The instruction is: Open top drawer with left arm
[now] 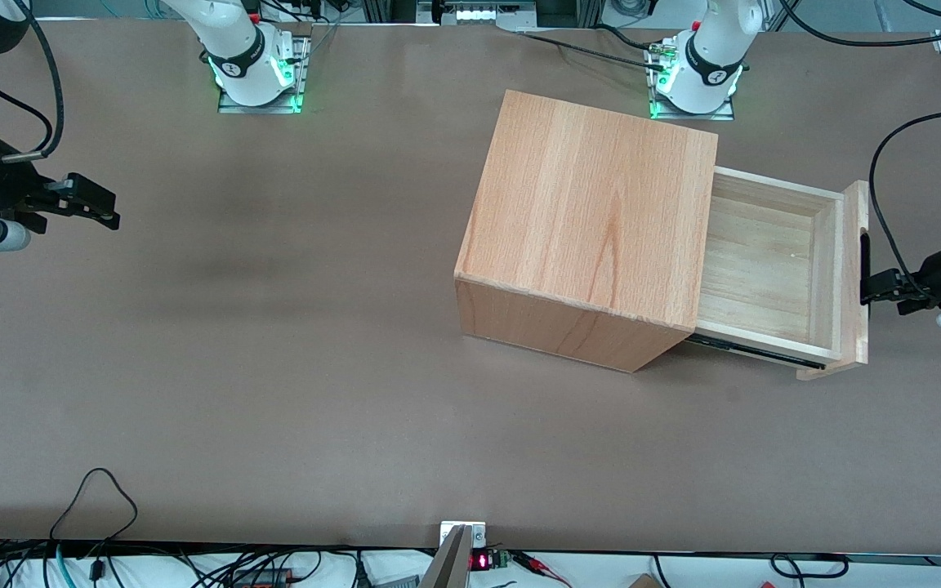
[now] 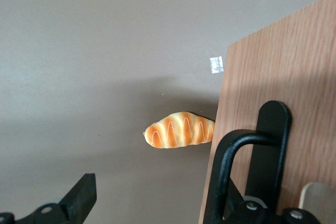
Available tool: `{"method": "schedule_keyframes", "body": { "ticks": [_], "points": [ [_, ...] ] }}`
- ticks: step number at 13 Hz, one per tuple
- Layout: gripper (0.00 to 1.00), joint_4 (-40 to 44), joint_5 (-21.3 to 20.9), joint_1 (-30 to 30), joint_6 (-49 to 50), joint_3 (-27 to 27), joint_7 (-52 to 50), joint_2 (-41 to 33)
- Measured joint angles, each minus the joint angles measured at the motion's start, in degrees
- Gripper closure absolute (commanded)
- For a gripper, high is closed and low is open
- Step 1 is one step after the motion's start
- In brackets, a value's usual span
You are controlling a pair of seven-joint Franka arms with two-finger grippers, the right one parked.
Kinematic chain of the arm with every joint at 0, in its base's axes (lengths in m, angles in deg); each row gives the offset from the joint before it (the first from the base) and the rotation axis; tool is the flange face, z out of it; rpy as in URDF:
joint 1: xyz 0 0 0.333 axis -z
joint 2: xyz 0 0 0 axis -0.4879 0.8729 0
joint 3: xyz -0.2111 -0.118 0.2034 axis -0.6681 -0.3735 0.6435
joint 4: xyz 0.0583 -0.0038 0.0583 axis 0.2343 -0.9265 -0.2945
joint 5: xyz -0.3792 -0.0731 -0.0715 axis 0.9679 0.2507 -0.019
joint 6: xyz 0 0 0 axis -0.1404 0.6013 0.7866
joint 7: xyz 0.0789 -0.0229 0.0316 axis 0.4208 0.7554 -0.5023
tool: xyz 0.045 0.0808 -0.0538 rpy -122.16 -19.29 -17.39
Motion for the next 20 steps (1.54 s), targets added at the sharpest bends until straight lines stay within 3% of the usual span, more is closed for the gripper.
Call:
{"method": "schedule_keyframes", "body": {
  "ticks": [6, 12, 17, 20],
  "points": [
    [0.00, 0.9, -0.4, -0.1, -0.2, 0.5, -0.8, 0.4],
    [0.00, 3.2, -0.6, 0.0, 5.4, 1.5, -8.9, 0.2],
    [0.00, 10.3, -7.3, 0.0, 14.9, 2.8, -16.9, -1.8],
    [0.00, 15.5, -8.5, 0.4, 24.5, 2.9, -19.8, -4.6]
  ]
}}
